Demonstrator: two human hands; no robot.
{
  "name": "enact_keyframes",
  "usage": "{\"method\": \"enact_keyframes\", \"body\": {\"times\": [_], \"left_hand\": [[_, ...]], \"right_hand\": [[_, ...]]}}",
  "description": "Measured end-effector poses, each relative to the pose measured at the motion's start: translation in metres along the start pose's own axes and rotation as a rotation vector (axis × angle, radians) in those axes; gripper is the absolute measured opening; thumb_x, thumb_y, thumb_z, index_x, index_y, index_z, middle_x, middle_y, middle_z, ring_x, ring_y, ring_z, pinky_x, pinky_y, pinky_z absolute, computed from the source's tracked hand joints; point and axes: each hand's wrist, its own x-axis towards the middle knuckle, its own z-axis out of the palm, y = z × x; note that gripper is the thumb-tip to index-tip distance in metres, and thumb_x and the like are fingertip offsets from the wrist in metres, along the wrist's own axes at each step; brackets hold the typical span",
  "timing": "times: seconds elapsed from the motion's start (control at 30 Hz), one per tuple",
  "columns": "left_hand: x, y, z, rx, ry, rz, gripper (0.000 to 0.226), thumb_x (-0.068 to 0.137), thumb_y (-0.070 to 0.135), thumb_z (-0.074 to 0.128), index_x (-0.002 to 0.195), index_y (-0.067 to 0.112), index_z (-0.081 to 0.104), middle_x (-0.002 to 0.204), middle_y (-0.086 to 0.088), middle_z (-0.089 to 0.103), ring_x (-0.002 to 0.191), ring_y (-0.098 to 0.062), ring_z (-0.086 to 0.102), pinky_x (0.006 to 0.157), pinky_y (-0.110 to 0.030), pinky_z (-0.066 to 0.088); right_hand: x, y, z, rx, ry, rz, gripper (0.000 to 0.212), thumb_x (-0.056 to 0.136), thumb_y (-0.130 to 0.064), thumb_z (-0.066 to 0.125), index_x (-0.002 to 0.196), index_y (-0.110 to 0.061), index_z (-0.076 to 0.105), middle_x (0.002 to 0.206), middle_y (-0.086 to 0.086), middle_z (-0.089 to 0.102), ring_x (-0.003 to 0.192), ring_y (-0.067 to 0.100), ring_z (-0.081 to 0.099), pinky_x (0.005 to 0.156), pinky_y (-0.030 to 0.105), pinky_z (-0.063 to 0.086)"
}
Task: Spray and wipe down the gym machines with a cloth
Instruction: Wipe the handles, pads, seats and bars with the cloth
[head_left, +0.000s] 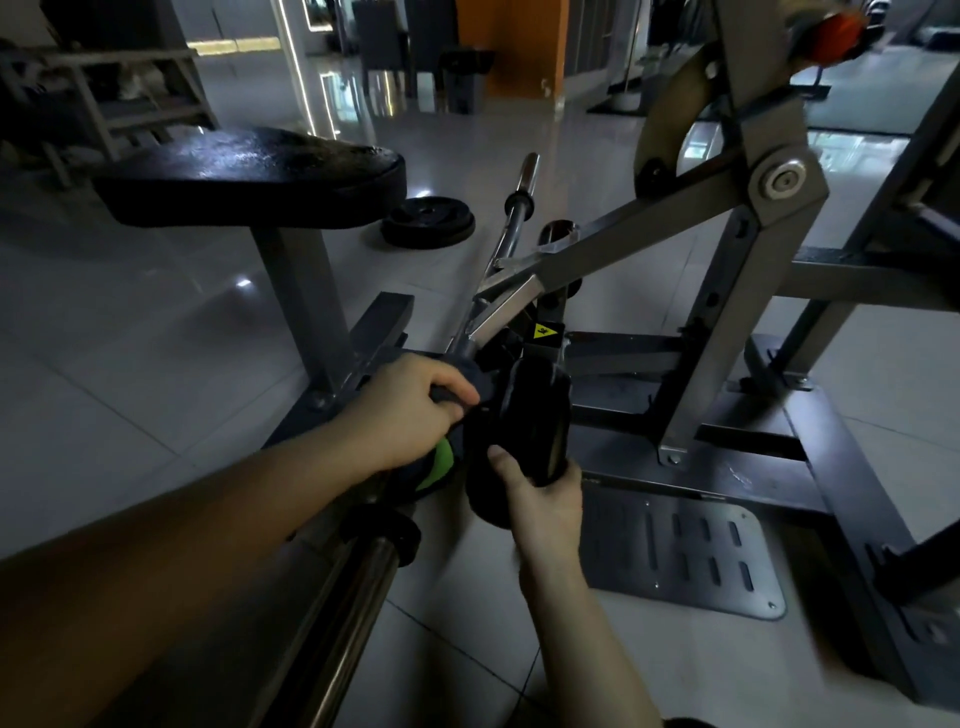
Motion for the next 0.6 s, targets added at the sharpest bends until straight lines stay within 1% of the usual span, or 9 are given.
{"method": "enact_keyframes", "body": {"times": [0.03, 0.1, 0.17, 0.23, 0.3, 0.33, 0.4, 0.53, 0.6], "left_hand": [[0.003, 0.0, -0.007, 0.008, 0.031, -0.002, 0.026, 0.094, 0.01, 0.068, 0.108, 0.029, 0.078, 0.113, 0.013, 0.07, 0.108, -0.005, 0.063, 0.087, -0.015, 0.041], [0.008, 0.001, -0.018, -0.001, 0.054, -0.008, 0.032, 0.096, 0.008, 0.066, 0.118, 0.029, 0.076, 0.118, 0.013, 0.064, 0.111, -0.003, 0.057, 0.085, -0.01, 0.036], [0.01, 0.001, -0.024, -0.024, 0.052, 0.008, 0.042, 0.096, 0.007, 0.065, 0.13, 0.031, 0.069, 0.126, 0.014, 0.062, 0.117, -0.003, 0.054, 0.093, -0.013, 0.036], [0.009, 0.0, -0.021, -0.029, 0.016, 0.014, 0.057, 0.096, 0.006, 0.066, 0.145, 0.035, 0.056, 0.139, 0.014, 0.054, 0.13, -0.007, 0.051, 0.103, -0.019, 0.036], [0.007, -0.003, -0.014, -0.001, -0.032, 0.015, 0.071, 0.094, 0.007, 0.068, 0.154, 0.036, 0.041, 0.154, 0.007, 0.046, 0.139, -0.013, 0.045, 0.111, -0.024, 0.035], [0.007, -0.004, -0.011, 0.015, -0.043, 0.013, 0.075, 0.094, 0.008, 0.069, 0.156, 0.036, 0.037, 0.157, 0.003, 0.043, 0.141, -0.014, 0.043, 0.112, -0.024, 0.033], [0.008, -0.005, -0.005, 0.02, -0.037, 0.015, 0.076, 0.093, 0.009, 0.07, 0.157, 0.034, 0.037, 0.158, 0.001, 0.043, 0.142, -0.016, 0.042, 0.108, -0.022, 0.032], [0.008, 0.001, -0.005, -0.028, 0.01, 0.021, 0.069, 0.091, 0.008, 0.072, 0.152, 0.03, 0.046, 0.149, 0.0, 0.051, 0.132, -0.016, 0.052, 0.103, -0.024, 0.038], [0.006, 0.001, -0.006, -0.038, 0.009, 0.023, 0.066, 0.092, 0.008, 0.071, 0.15, 0.03, 0.049, 0.147, 0.002, 0.052, 0.13, -0.016, 0.052, 0.102, -0.024, 0.039]], "right_hand": [[0.0, 0.002, -0.002, 0.027, 0.007, 0.001, 0.086, 0.061, -0.051, 0.089, 0.135, -0.022, 0.056, 0.107, -0.006, 0.072, 0.099, 0.013, 0.07, 0.096, 0.043, 0.058], [0.004, 0.011, -0.006, 0.103, 0.009, 0.007, 0.079, 0.06, -0.047, 0.089, 0.13, -0.024, 0.062, 0.106, -0.006, 0.076, 0.099, 0.014, 0.073, 0.096, 0.041, 0.059], [0.006, 0.018, -0.008, 0.221, 0.005, 0.017, 0.069, 0.066, -0.036, 0.091, 0.128, -0.021, 0.065, 0.108, -0.002, 0.078, 0.099, 0.016, 0.075, 0.098, 0.042, 0.058], [0.007, 0.021, -0.007, 0.354, 0.003, 0.028, 0.05, 0.075, -0.017, 0.088, 0.122, -0.018, 0.07, 0.106, 0.003, 0.079, 0.099, 0.019, 0.076, 0.101, 0.044, 0.056], [0.007, 0.022, -0.006, 0.419, 0.019, 0.031, 0.036, 0.078, -0.01, 0.084, 0.112, -0.017, 0.075, 0.102, 0.005, 0.08, 0.099, 0.022, 0.076, 0.102, 0.046, 0.056], [0.007, 0.022, -0.006, 0.436, 0.023, 0.034, 0.033, 0.079, -0.009, 0.084, 0.11, -0.017, 0.076, 0.102, 0.006, 0.08, 0.1, 0.024, 0.075, 0.103, 0.047, 0.055], [0.005, 0.023, -0.006, 0.462, 0.019, 0.048, 0.034, 0.078, -0.009, 0.084, 0.111, -0.015, 0.076, 0.103, 0.008, 0.079, 0.102, 0.026, 0.075, 0.103, 0.048, 0.055], [0.007, 0.024, -0.01, 0.544, -0.01, 0.134, 0.031, 0.081, -0.01, 0.082, 0.111, -0.012, 0.077, 0.106, 0.012, 0.078, 0.105, 0.032, 0.074, 0.1, 0.049, 0.056], [0.008, 0.03, -0.009, 0.666, -0.069, 0.192, 0.037, 0.082, -0.014, 0.08, 0.118, -0.009, 0.073, 0.115, 0.017, 0.076, 0.112, 0.036, 0.071, 0.106, 0.056, 0.051]]}}
